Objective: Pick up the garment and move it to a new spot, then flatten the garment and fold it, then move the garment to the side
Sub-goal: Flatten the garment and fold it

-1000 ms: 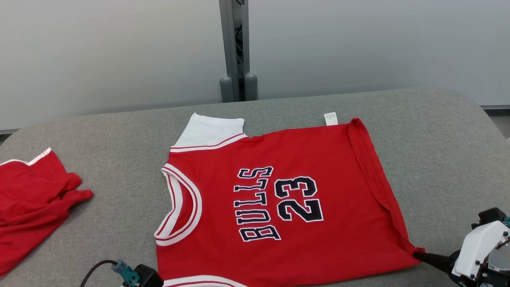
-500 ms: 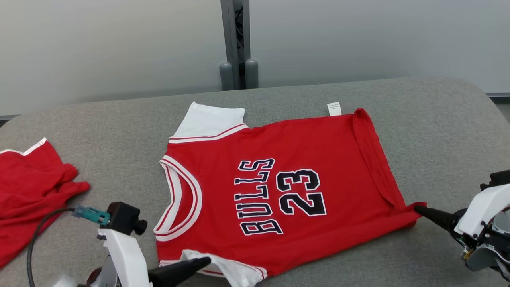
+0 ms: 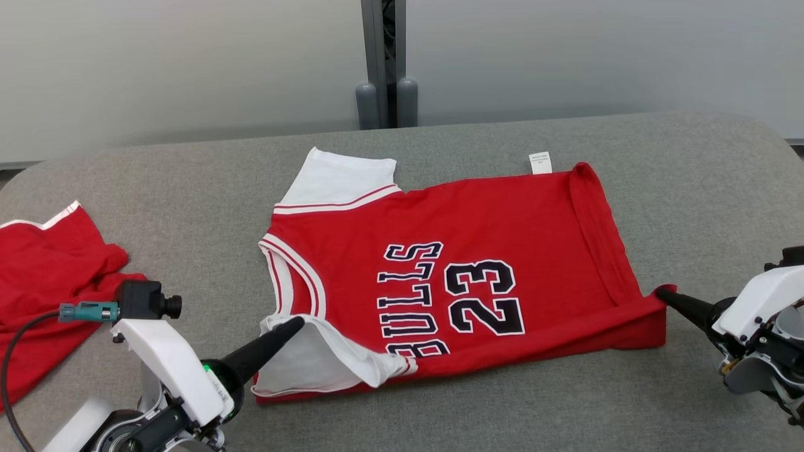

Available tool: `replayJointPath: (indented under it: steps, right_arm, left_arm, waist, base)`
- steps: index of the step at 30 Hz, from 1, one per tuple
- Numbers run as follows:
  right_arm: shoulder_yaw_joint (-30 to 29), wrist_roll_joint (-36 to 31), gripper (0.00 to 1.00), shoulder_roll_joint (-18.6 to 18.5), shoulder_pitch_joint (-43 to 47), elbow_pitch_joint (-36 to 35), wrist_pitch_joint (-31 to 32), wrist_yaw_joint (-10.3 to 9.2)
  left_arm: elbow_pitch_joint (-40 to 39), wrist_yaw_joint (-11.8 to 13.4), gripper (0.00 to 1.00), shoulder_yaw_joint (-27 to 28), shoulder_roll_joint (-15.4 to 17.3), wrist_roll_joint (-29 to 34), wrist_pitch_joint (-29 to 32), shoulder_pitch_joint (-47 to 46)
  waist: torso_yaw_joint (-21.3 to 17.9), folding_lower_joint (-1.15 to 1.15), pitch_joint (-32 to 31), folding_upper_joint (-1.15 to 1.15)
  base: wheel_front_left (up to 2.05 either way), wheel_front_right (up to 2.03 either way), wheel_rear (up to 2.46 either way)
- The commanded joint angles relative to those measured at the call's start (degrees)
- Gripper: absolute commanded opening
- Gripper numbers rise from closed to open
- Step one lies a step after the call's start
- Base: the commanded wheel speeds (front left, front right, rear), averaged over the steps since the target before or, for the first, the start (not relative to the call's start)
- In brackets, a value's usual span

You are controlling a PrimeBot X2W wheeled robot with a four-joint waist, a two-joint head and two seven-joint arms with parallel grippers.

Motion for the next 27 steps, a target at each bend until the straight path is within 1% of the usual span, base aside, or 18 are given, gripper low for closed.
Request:
replayJointPath:
  steps: [1, 8, 12, 19, 23, 27]
  right_arm:
    - [-0.3, -0.5, 0.00, -0.2, -0.6, 0.6, -0.5, 0.12]
    - [-1.1, -2.0, 0.00, 1.4, -4.0, 4.7, -2.5, 0.13]
    - [-1.3, -2.7, 0.00, 2.3, -5.4, 5.8, -3.4, 0.12]
    - [-1.6, -3.6, 0.00, 3.0, -6.8, 6.3, -4.5, 0.12]
    - [-1.8, -3.9, 0.00, 3.3, -7.6, 5.9, -5.1, 0.13]
    - [-1.9, -4.3, 0.00, 3.7, -7.7, 5.4, -5.4, 0.13]
  left_arm:
    - [0.4, -0.2, 0.00, 0.2, -0.1, 0.8, -0.4, -1.0]
    - [6.6, 1.4, 0.00, -0.6, -4.1, 5.0, -4.0, -4.9]
    - [9.9, 1.5, 0.00, -1.3, -5.9, 7.4, -5.6, -7.2]
    - [15.8, 0.5, 0.00, -2.3, -8.9, 11.4, -8.4, -11.3]
    - [19.5, 0.3, 0.00, -2.9, -9.6, 14.8, -10.7, -13.7]
    - [23.0, -0.5, 0.00, -3.6, -10.7, 17.3, -12.6, -15.8]
  waist:
    - [0.2, 0.00, 0.3, 0.00]
    - [0.9, 0.00, 3.0, 0.00]
    - [1.2, 0.00, 4.7, 0.00]
    - [1.6, 0.00, 7.2, 0.00]
    - [1.6, 0.00, 8.2, 0.00]
    - [1.5, 0.00, 8.8, 0.00]
  base:
    - [0.00, 0.00, 0.00]
    - [0.00, 0.00, 0.00]
    - [0.00, 0.00, 0.00]
    - [0.00, 0.00, 0.00]
    - [0.00, 0.00, 0.00]
    - [0.00, 0.00, 0.00]
